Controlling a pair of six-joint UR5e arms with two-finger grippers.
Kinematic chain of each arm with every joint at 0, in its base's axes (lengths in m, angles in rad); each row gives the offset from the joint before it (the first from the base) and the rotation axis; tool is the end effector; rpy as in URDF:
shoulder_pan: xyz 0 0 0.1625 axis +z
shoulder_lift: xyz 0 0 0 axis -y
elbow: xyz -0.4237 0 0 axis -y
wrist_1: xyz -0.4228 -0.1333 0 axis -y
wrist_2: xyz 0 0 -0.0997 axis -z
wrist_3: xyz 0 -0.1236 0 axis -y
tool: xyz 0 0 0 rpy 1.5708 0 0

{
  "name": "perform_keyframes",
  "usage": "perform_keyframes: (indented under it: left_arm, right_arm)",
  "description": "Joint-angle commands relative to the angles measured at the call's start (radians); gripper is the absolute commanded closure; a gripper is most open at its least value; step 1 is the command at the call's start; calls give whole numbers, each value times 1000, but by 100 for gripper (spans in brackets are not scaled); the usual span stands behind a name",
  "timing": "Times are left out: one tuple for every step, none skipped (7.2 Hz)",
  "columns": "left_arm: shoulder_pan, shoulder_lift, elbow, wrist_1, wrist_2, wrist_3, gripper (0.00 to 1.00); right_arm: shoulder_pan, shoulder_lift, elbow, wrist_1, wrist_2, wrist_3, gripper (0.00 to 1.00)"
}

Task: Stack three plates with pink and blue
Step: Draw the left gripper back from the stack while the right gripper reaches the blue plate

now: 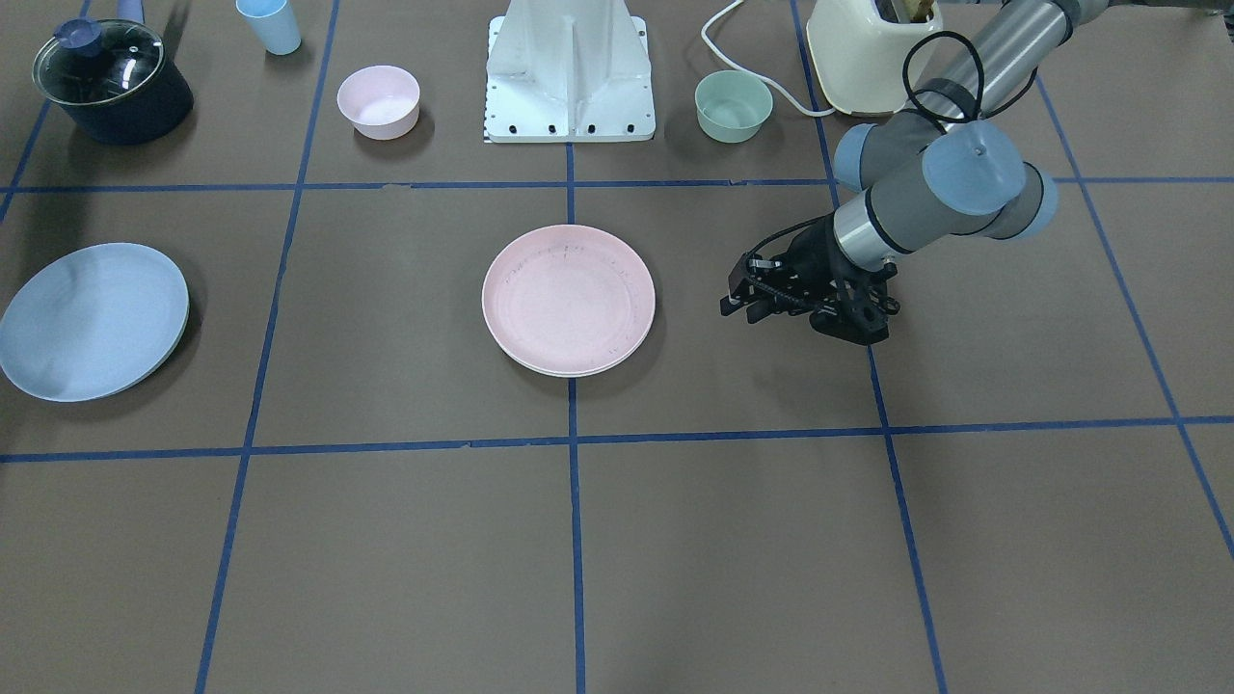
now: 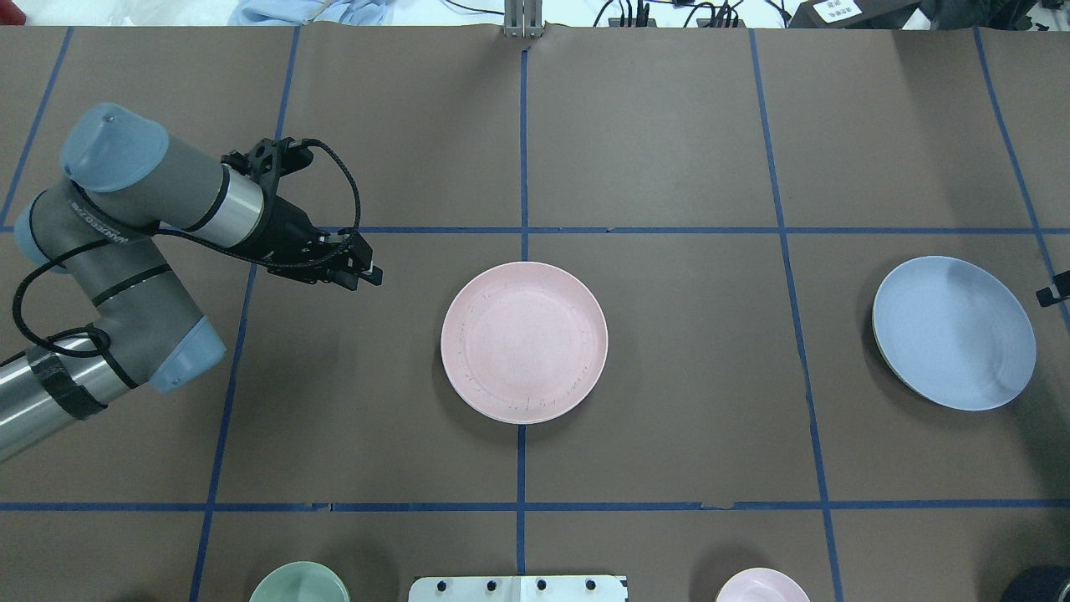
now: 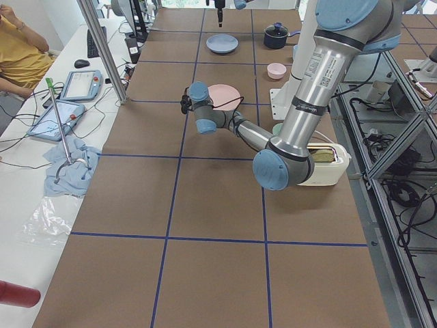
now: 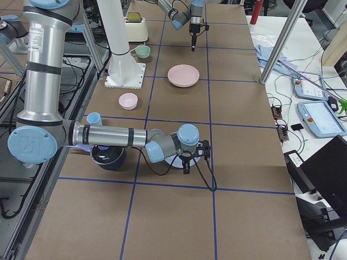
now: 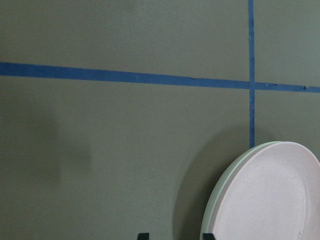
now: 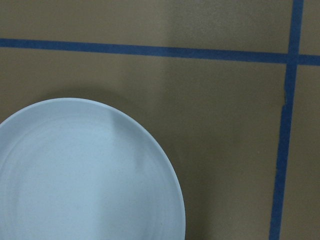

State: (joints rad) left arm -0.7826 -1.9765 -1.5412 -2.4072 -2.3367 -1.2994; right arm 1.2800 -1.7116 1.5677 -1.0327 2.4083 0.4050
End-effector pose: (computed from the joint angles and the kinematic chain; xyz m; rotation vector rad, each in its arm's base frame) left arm 0.4478 -0.5124 0.3344 0.0009 1.3153 0.0286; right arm -0.0987 -0.4744 0.6807 0.0668 -0.9023 -0.0587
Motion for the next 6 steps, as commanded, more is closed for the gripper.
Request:
perform_keyframes:
  left_arm:
    - [-12,14,-11,-1,-15,0,49]
    - [-12,14,-14,-1,-13,0,49]
    - [-12,16,-14,-1,-12,-1,48]
    - [-10,16,-14,-1,-6,-1,48]
    - [-10,16,-13,-1,-6,0,48]
    - [-10,16,-11,-1,-4,0,48]
  right_arm:
    - [-30,1,-115,207,0,101,0]
    - [-42,6,-124,224,-1,129,0]
    - [-53,6,-126,232,-1,130,0]
    - [-62,6,-129,233,-1,130,0]
    - [-76,13,-144,233,-1,130,1]
    - [-94,15,-146,233,-1,130,2]
